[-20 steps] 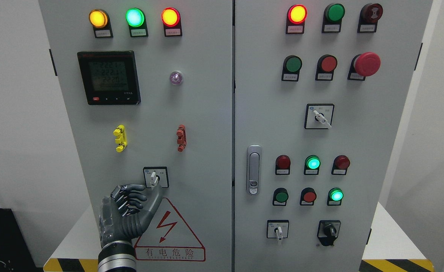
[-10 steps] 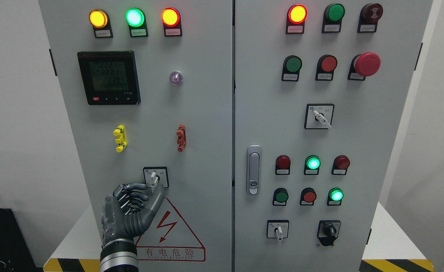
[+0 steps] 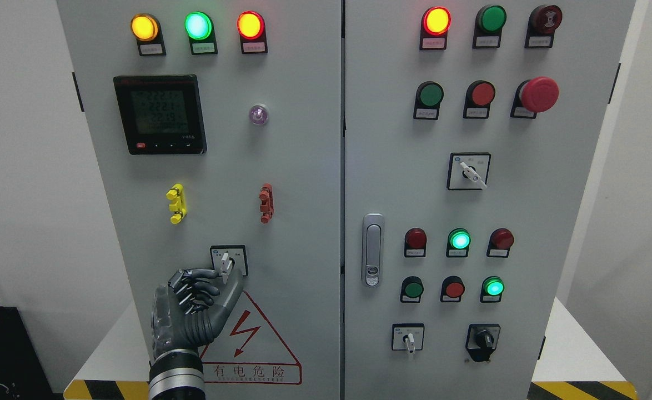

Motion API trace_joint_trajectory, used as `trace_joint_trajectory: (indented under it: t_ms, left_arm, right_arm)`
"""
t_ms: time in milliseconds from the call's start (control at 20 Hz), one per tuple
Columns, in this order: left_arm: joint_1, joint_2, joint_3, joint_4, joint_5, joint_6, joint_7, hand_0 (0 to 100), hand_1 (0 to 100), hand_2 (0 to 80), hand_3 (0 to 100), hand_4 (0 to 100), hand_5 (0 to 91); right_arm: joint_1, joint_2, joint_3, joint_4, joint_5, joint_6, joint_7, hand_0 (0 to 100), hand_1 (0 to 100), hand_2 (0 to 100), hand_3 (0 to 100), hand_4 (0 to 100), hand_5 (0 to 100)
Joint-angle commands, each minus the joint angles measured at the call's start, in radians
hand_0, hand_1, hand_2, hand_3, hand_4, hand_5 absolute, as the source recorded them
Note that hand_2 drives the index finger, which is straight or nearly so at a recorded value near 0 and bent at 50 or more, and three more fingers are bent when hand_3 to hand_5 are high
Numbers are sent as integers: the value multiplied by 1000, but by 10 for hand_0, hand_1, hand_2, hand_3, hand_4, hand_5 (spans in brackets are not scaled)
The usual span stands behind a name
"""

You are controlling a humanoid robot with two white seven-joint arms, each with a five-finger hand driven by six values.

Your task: Turn on light switch 1

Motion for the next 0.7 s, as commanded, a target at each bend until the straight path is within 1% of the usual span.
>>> trace_joint_trajectory:
  t_ms: [0, 651]
  left_arm:
    - [-2, -1, -2, 5, 0, 1, 2, 96, 759, 568, 825, 830, 733]
    - [-11, -1, -5, 5, -2, 15, 2, 102, 727, 580, 842, 841, 749]
  right_arm:
    - [0, 0, 0, 0, -25, 1, 0, 0, 0, 0, 0, 0, 0]
    - [0, 0, 0, 0, -25, 1, 0, 0, 0, 0, 0, 0, 0]
